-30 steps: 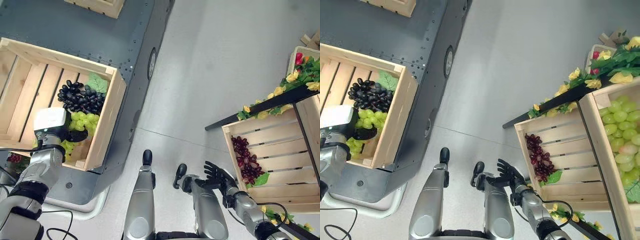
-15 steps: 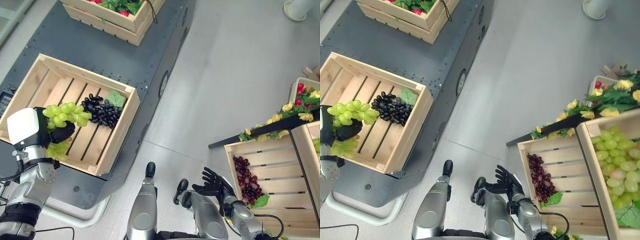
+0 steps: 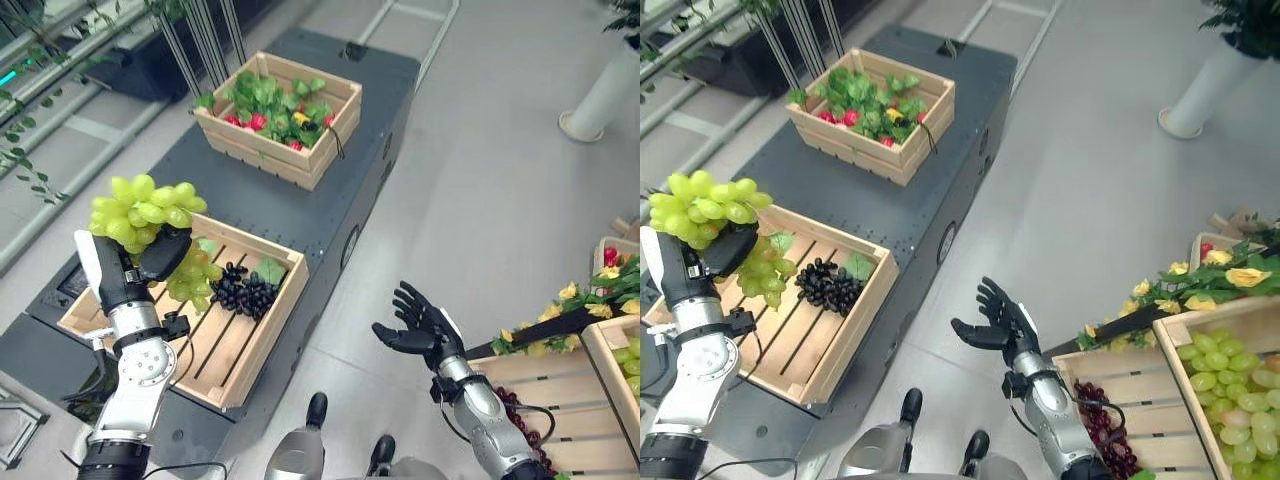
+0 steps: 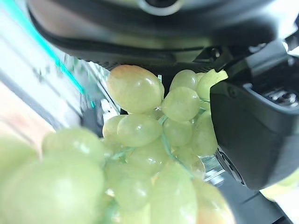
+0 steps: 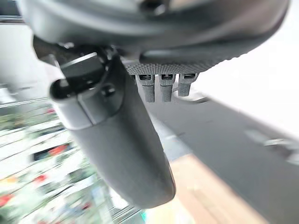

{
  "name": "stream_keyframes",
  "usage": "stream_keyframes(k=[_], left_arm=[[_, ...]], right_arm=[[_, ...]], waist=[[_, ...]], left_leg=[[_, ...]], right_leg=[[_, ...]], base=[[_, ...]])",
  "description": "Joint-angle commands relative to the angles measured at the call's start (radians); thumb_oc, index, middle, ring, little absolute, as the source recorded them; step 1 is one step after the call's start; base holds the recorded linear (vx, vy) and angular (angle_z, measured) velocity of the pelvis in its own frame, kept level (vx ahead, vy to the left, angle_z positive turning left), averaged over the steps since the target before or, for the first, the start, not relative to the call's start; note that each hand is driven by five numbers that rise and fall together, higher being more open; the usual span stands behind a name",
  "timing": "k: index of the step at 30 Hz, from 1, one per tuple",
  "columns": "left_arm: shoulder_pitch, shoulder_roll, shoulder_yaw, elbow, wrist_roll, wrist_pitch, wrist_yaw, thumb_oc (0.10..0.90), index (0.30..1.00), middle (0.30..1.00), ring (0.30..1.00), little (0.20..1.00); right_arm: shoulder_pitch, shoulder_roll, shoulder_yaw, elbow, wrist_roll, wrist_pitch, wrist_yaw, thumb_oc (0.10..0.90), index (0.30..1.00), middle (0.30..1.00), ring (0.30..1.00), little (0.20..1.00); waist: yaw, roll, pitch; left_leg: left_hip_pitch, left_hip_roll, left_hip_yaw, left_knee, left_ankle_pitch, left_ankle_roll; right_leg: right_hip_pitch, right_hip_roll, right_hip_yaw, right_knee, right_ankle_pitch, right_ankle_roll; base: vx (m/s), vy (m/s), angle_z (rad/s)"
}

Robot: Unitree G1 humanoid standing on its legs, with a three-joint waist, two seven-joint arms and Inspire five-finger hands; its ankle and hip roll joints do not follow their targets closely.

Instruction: Pick up the fruits from the basket on one side to the basket on the other side

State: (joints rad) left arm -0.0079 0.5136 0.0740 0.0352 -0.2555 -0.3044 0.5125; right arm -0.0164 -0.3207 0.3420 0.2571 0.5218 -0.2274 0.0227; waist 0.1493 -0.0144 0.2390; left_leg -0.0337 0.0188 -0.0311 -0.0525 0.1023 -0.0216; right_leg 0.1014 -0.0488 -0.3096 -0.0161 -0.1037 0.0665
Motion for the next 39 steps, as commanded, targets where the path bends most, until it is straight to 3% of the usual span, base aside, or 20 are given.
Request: stream_keyframes(k=[1,6,12,20,28,32,39], left_arm=[[-0.087,-0.056,-0.052,-0.079,-0.149,-0.186,-0.097,0.4,0.3,0.3,0.3,0.3],[-0.119,-0.113,-0.114,-0.099,-0.271,-0.203,-0.198,0.4,0.3,0.3,0.3,0.3],[-0.149,-0.146,-0.188,-0.117,-0.385,-0.166,-0.306,0.4,0.3,0.3,0.3,0.3],[-0.165,-0.148,-0.255,-0.124,-0.42,-0.143,-0.347,0.4,0.3,0.3,0.3,0.3],[-0.176,-0.127,-0.269,-0.146,-0.315,-0.19,-0.285,0.4,0.3,0.3,0.3,0.3],[-0.183,-0.12,-0.258,-0.153,-0.289,-0.183,-0.231,0.4,0.3,0.3,0.3,0.3],[-0.192,-0.118,-0.248,-0.163,-0.111,-0.216,-0.077,0.4,0.3,0.3,0.3,0.3]], right_arm=[[-0.102,-0.013,0.055,-0.156,0.062,-0.082,0.044,0.8,0.9,0.9,0.9,0.9],[-0.193,-0.006,0.068,-0.244,0.081,-0.041,0.059,0.8,0.9,0.9,0.9,0.9],[-0.24,-0.004,0.06,-0.355,0.185,0.0,0.126,0.8,0.9,0.9,0.9,0.9],[-0.238,0.0,0.054,-0.446,0.279,0.03,0.169,0.8,0.9,0.9,0.9,0.9],[-0.212,-0.017,0.049,-0.486,0.385,0.073,0.244,0.8,0.9,0.9,0.9,0.9],[-0.209,-0.022,0.045,-0.504,0.44,0.099,0.273,0.8,0.9,0.9,0.9,0.9],[-0.201,-0.031,0.052,-0.525,0.389,0.137,0.265,0.8,0.9,0.9,0.9,0.9]], waist=[[-0.008,-0.004,-0.128],[-0.009,-0.003,-0.154],[-0.021,-0.007,-0.19],[-0.038,-0.011,-0.208],[-0.048,-0.016,-0.221],[-0.053,-0.018,-0.224],[-0.063,-0.021,-0.234]], left_leg=[[-0.016,-0.044,-0.04,-0.035,-0.024,-0.015],[-0.001,-0.043,-0.037,-0.035,-0.035,-0.01],[0.016,-0.043,-0.023,-0.035,-0.054,-0.003],[0.029,-0.041,-0.002,-0.035,-0.071,0.006],[0.039,-0.034,0.014,-0.035,-0.085,0.005],[0.043,-0.03,0.022,-0.035,-0.089,0.004],[0.05,-0.027,0.028,-0.035,-0.096,0.004]], right_leg=[[-0.045,-0.021,0.025,-0.062,0.112,-0.015],[-0.037,-0.025,0.032,-0.068,0.117,-0.013],[-0.037,-0.03,0.044,-0.071,0.123,-0.002],[-0.036,-0.032,0.056,-0.071,0.123,0.007],[-0.036,-0.042,0.055,-0.071,0.123,0.017],[-0.036,-0.043,0.058,-0.071,0.123,0.02],[-0.035,-0.045,0.065,-0.071,0.12,0.022]], base=[[-0.04,-0.044,-0.02],[-0.02,-0.018,-0.04],[-0.01,-0.004,0.0],[0.0,0.0,0.0],[0.0,0.0,0.0],[0.0,0.0,0.0],[0.02,-0.005,-0.05]])
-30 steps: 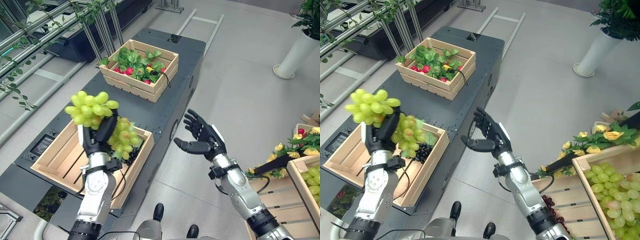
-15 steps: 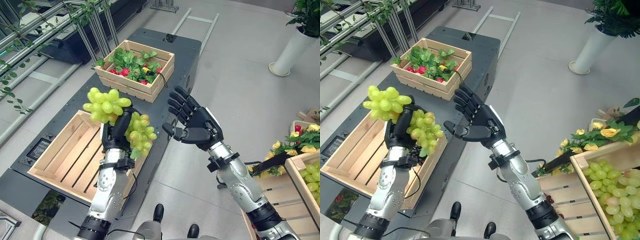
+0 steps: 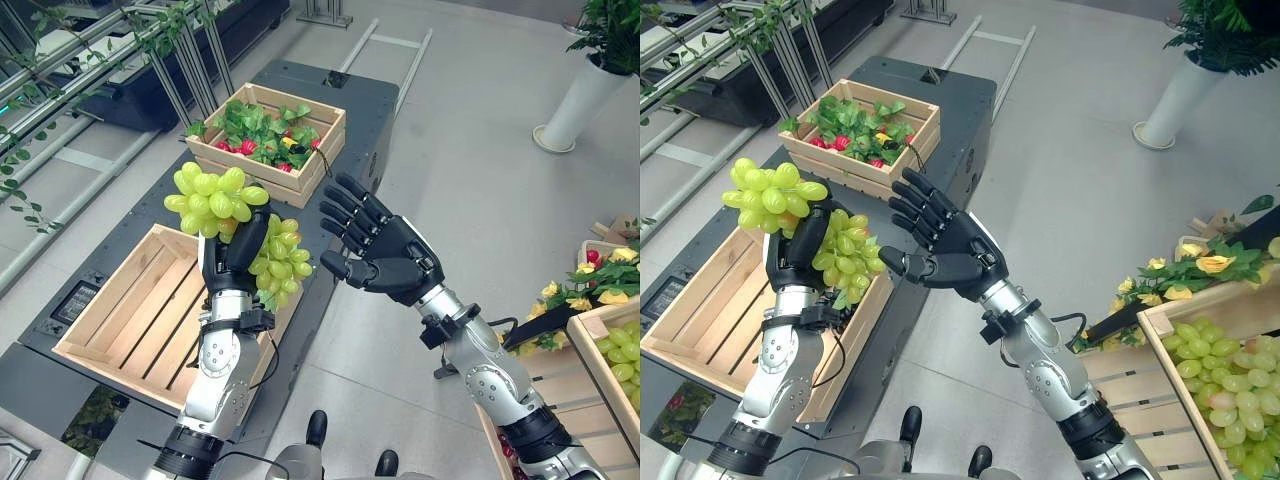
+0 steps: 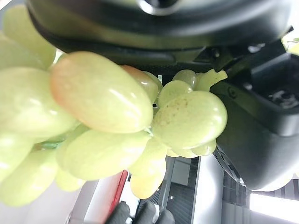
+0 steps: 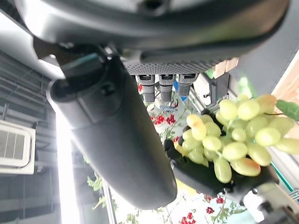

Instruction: Pick up the fruits from the basket on one side to the basket on the other side

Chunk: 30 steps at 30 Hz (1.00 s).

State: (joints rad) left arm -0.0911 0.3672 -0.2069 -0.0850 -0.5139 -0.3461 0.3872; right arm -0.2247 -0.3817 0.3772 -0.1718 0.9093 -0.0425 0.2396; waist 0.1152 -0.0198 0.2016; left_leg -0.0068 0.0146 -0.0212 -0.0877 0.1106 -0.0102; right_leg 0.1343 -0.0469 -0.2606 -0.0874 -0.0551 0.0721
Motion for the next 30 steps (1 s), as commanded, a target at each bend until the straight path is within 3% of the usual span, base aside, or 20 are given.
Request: stream_keyframes(k=[1,6,11,15,16,19,30], left_arm=[[-0.111,0.028,0.035,-0.048,0.18,-0.179,0.071,0.4,0.3,0.3,0.3,0.3],[-0.138,0.043,0.035,-0.075,0.356,-0.194,0.143,0.4,0.3,0.3,0.3,0.3],[-0.175,0.074,0.005,-0.088,0.482,-0.214,0.083,0.4,0.3,0.3,0.3,0.3],[-0.217,0.142,-0.041,-0.117,0.83,-0.222,0.07,0.4,0.3,0.3,0.3,0.3],[-0.23,0.171,-0.052,-0.119,0.814,-0.208,0.053,0.4,0.3,0.3,0.3,0.3],[-0.235,0.214,-0.041,-0.091,0.492,-0.207,-0.065,0.4,0.3,0.3,0.3,0.3],[-0.183,0.183,-0.055,-0.106,0.393,-0.206,-0.195,0.4,0.3,0.3,0.3,0.3]], right_arm=[[0.008,0.029,0.019,-0.095,-0.004,-0.04,0.049,0.8,0.9,0.9,0.9,0.9],[0.009,0.017,0.038,-0.093,0.005,-0.016,0.068,0.8,0.9,0.9,0.9,0.9],[0.002,0.002,0.054,-0.091,0.047,0.007,0.072,0.8,0.9,0.9,0.9,0.9],[0.013,-0.01,0.061,-0.089,0.068,0.012,0.07,0.8,0.9,0.9,0.9,0.9],[0.014,-0.015,0.062,-0.088,0.072,0.009,0.065,0.8,0.9,0.9,0.9,0.9],[0.032,-0.029,0.06,-0.069,0.08,-0.002,0.084,0.8,0.9,0.9,0.9,0.9],[0.041,-0.013,0.05,-0.075,0.078,0.011,0.064,0.8,0.9,0.9,0.9,0.9]], waist=[[-0.029,-0.016,-0.197],[-0.034,-0.02,-0.201],[-0.044,-0.021,-0.204],[-0.056,-0.015,-0.208],[-0.059,-0.014,-0.21],[-0.064,-0.008,-0.216],[-0.062,0.0,-0.215]], left_leg=[[0.022,-0.022,0.019,0.0,-0.105,-0.007],[0.023,-0.02,0.019,0.0,-0.108,-0.009],[0.028,-0.016,0.024,0.0,-0.111,-0.01],[0.03,-0.012,0.034,0.0,-0.114,-0.011],[0.031,-0.012,0.036,0.0,-0.114,-0.011],[0.032,-0.01,0.044,0.0,-0.115,-0.009],[0.034,-0.01,0.043,0.0,-0.116,-0.003]], right_leg=[[-0.069,-0.047,0.017,0.0,0.071,0.017],[-0.069,-0.046,0.018,0.0,0.07,0.018],[-0.068,-0.044,0.024,0.0,0.069,0.018],[-0.069,-0.042,0.036,0.0,0.069,0.02],[-0.069,-0.042,0.037,0.0,0.07,0.022],[-0.072,-0.043,0.045,0.0,0.071,0.025],[-0.074,-0.039,0.057,0.0,0.075,0.023]], base=[[0.0,0.0,0.0],[0.0,0.0,0.0],[0.0,0.0,0.0],[0.01,0.003,-0.03],[0.02,0.009,-0.05],[0.02,0.009,-0.07],[0.01,-0.001,-0.03]])
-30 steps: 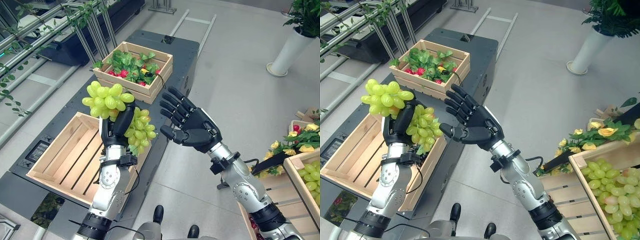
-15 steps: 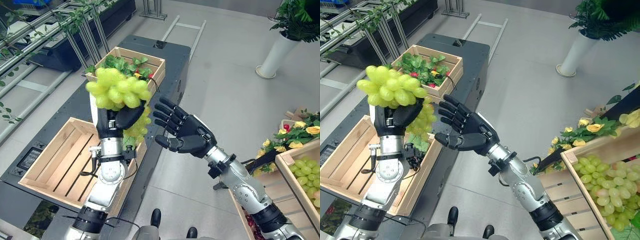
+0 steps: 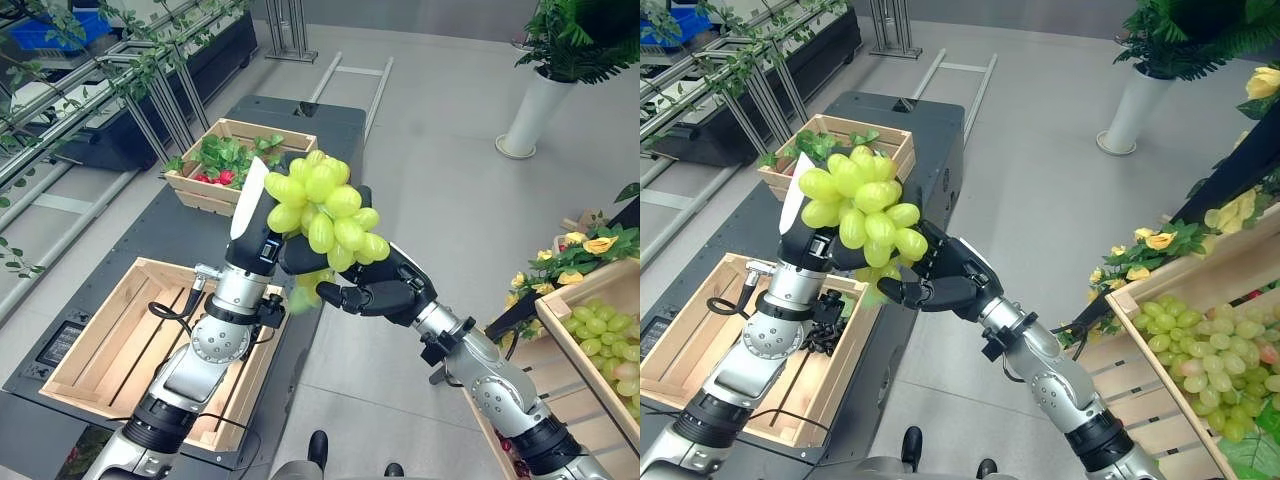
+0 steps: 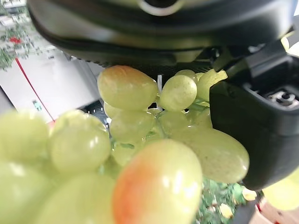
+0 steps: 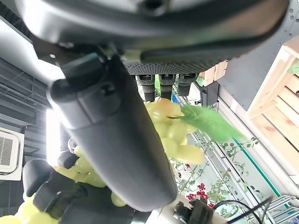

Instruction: Pick up the fruits from the basket on one side to the basket on the other side

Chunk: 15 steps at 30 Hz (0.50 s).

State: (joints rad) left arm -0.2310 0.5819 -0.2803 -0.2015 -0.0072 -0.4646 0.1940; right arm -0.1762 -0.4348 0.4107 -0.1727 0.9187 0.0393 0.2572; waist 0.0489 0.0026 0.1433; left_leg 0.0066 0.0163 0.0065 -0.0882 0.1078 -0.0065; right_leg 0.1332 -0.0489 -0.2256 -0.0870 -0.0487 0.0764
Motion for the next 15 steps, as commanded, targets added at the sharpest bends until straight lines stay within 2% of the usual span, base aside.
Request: stream_keyframes(k=[1,5,9,12,15], left_arm=[[-0.042,-0.034,0.018,0.01,-0.122,-0.085,-0.01,0.4,0.3,0.3,0.3,0.3],[-0.034,-0.049,0.012,0.013,-0.165,-0.071,-0.033,0.4,0.3,0.3,0.3,0.3],[-0.024,-0.074,0.013,0.017,-0.293,-0.048,-0.054,0.4,0.3,0.3,0.3,0.3],[-0.016,-0.099,0.01,0.015,-0.288,-0.05,-0.048,0.4,0.3,0.3,0.3,0.3],[-0.008,-0.107,0.008,0.014,-0.343,-0.044,-0.062,0.4,0.3,0.3,0.3,0.3]], right_arm=[[-0.007,0.042,0.017,-0.071,0.067,-0.074,0.045,0.8,0.9,0.9,0.9,0.9],[-0.005,0.056,0.022,-0.066,0.055,-0.078,0.03,0.8,0.9,0.9,0.9,0.9],[-0.006,0.065,0.025,-0.06,0.045,-0.087,0.026,0.8,0.9,0.9,0.9,0.9],[-0.012,0.075,0.023,-0.059,0.046,-0.078,0.025,0.8,0.9,0.9,0.9,0.9],[-0.011,0.078,0.025,-0.058,0.043,-0.077,0.017,0.8,0.9,0.9,0.9,0.9]], waist=[[0.004,-0.022,-0.156],[0.004,-0.022,-0.158],[0.006,-0.022,-0.16],[0.007,-0.023,-0.158],[0.008,-0.025,-0.158]], left_leg=[[0.021,-0.011,0.015,0.001,-0.114,-0.007],[0.022,-0.012,0.016,0.001,-0.115,-0.005],[0.022,-0.011,0.015,0.001,-0.116,-0.004],[0.021,-0.011,0.012,0.001,-0.116,-0.004],[0.019,-0.012,0.011,0.001,-0.115,-0.004]], right_leg=[[-0.072,-0.038,0.023,0.0,0.068,0.019],[-0.073,-0.038,0.025,0.0,0.067,0.019],[-0.074,-0.039,0.026,0.0,0.068,0.019],[-0.075,-0.038,0.028,0.0,0.069,0.018],[-0.076,-0.037,0.028,0.0,0.068,0.017]], base=[[0.0,0.0,0.0],[0.0,0.0,0.0],[0.0,0.0,0.0],[0.0,0.0,0.0],[0.0,0.0,0.0]])
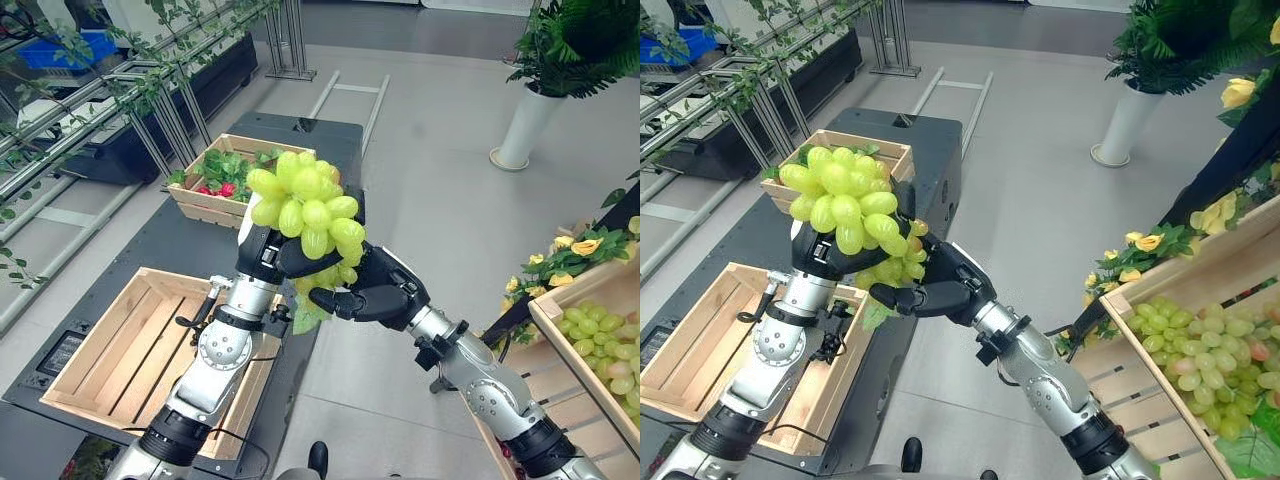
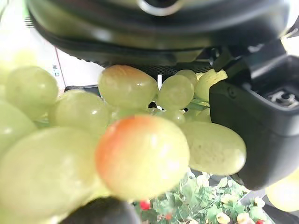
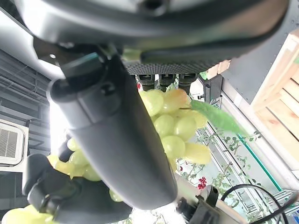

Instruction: Pick up the fruits from the basket on one side to the basket on the other side

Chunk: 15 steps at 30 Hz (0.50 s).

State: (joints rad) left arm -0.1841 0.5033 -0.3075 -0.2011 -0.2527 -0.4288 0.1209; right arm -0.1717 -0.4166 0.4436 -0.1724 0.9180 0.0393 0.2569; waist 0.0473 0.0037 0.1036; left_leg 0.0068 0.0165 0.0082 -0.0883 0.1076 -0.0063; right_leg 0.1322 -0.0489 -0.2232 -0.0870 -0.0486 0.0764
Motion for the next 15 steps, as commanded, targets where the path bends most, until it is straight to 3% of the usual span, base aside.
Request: stream_keyframes(k=[1,8,15], left_arm=[[-0.053,-0.031,0.036,0.016,-0.111,-0.082,0.01,0.4,0.3,0.3,0.3,0.3],[-0.027,-0.088,0.043,0.016,-0.247,-0.117,0.052,0.4,0.3,0.3,0.3,0.3],[-0.028,-0.103,0.002,-0.012,-0.195,-0.106,0.059,0.4,0.3,0.3,0.3,0.3]], right_arm=[[-0.014,0.06,-0.008,-0.057,0.037,-0.076,0.011,0.8,0.9,0.9,0.9,0.9],[-0.001,0.084,-0.004,-0.022,-0.007,-0.035,-0.113,0.8,0.9,0.9,0.9,0.9],[0.004,0.097,0.012,-0.016,-0.014,-0.016,-0.168,0.8,0.9,0.9,0.9,0.9]], waist=[[0.009,-0.026,-0.118],[0.009,-0.032,-0.116],[0.004,-0.037,-0.108]], left_leg=[[0.019,-0.012,0.009,0.001,-0.115,-0.004],[0.02,-0.012,0.008,0.001,-0.117,-0.003],[0.015,-0.01,0.011,0.001,-0.114,-0.002]], right_leg=[[-0.075,-0.037,0.026,0.0,0.068,0.017],[-0.076,-0.038,0.026,0.0,0.07,0.016],[-0.081,-0.037,0.026,0.0,0.072,0.015]], base=[[0.0,0.0,0.0],[0.0,0.0,0.0],[0.0,0.0,0.0]])
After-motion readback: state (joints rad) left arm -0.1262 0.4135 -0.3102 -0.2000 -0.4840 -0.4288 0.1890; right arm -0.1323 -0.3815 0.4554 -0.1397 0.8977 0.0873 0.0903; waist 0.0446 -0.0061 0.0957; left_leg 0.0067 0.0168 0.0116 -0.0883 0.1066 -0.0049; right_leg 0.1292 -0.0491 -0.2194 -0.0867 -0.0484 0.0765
